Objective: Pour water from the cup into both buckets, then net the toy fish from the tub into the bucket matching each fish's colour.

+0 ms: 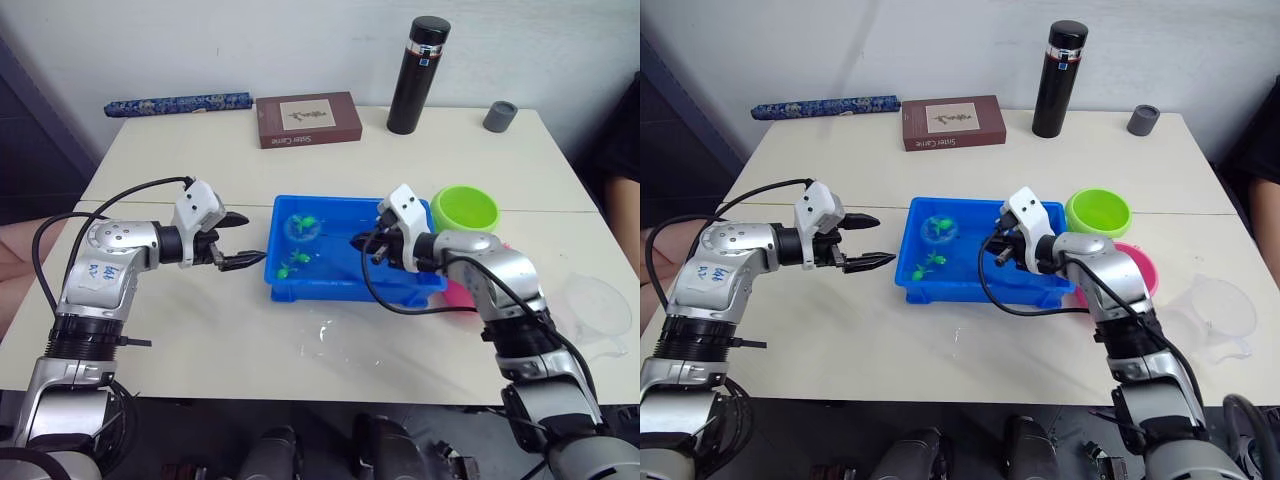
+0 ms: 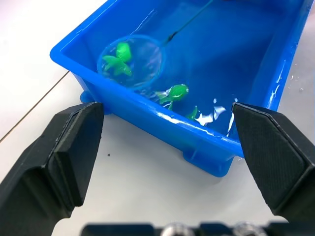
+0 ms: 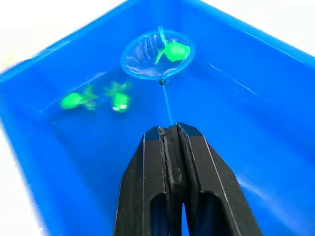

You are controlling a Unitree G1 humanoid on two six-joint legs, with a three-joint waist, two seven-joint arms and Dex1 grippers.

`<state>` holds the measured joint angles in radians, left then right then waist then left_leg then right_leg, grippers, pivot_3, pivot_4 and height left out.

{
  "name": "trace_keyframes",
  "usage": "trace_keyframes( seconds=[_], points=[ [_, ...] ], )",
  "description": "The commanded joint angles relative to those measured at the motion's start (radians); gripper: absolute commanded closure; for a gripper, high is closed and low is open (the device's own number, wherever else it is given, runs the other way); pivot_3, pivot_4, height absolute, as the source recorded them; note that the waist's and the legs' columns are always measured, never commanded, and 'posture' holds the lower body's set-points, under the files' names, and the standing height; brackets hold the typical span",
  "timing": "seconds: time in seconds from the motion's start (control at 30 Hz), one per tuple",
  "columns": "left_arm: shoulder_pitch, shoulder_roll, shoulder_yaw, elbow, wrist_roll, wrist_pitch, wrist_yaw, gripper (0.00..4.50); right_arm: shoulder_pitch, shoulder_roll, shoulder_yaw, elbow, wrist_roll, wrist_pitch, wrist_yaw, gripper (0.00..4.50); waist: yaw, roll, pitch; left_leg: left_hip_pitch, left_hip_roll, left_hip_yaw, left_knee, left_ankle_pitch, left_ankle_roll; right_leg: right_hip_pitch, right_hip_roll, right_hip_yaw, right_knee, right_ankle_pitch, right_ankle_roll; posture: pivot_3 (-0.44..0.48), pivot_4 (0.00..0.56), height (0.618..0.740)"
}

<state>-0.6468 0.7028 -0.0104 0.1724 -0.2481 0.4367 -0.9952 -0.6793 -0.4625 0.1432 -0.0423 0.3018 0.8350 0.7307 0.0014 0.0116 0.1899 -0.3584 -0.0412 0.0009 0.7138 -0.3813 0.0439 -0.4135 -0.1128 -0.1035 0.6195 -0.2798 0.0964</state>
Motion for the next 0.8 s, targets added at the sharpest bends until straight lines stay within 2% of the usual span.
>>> trace_keyframes(
  seconds=[0.03,0.2,0.43,0.53,0.8],
  points=[
    [-0.041,-0.020,0.012,-0.001,-0.029,-0.001,-0.014,0.02,0.040,-0.040,-0.040,-0.126,0.027,0.021,0.004,4.50,0.000,0.000,0.000,0.000,0.000,0.000,0.000,0.000,0.000,0.000,0.000,0.000,0.000,0.000,0.000,0.000,0.150,0.740],
    [-0.094,-0.079,-0.002,0.017,-0.071,0.023,-0.057,0.02,0.125,-0.102,-0.112,-0.280,0.065,0.080,-0.024,4.50,0.002,0.000,0.000,0.000,0.000,0.000,0.000,0.000,0.000,0.000,0.000,0.000,0.000,0.000,0.000,0.000,0.150,0.740],
    [-0.205,-0.194,-0.059,0.162,-0.045,-0.057,-0.114,0.02,0.282,-0.181,-0.337,-0.522,0.146,0.229,-0.101,4.50,0.021,0.000,0.000,0.000,0.000,0.001,0.000,0.000,0.000,0.000,0.000,0.000,-0.001,0.000,0.000,0.000,0.150,0.740],
    [-0.261,-0.259,-0.075,0.236,-0.042,-0.096,-0.131,0.02,0.344,-0.209,-0.470,-0.627,0.190,0.305,-0.130,4.50,0.024,0.000,0.000,0.000,0.000,0.002,0.000,0.000,0.000,0.000,0.000,0.000,-0.001,0.000,0.000,0.000,0.150,0.740],
    [-0.338,-0.360,-0.088,0.323,-0.034,-0.151,-0.150,0.02,0.368,-0.260,-0.714,-0.721,0.243,0.441,-0.205,4.50,0.025,0.000,0.000,0.000,0.000,0.002,0.000,0.000,0.000,0.000,0.000,0.001,-0.001,0.000,0.000,0.000,0.150,0.740]
  ],
)
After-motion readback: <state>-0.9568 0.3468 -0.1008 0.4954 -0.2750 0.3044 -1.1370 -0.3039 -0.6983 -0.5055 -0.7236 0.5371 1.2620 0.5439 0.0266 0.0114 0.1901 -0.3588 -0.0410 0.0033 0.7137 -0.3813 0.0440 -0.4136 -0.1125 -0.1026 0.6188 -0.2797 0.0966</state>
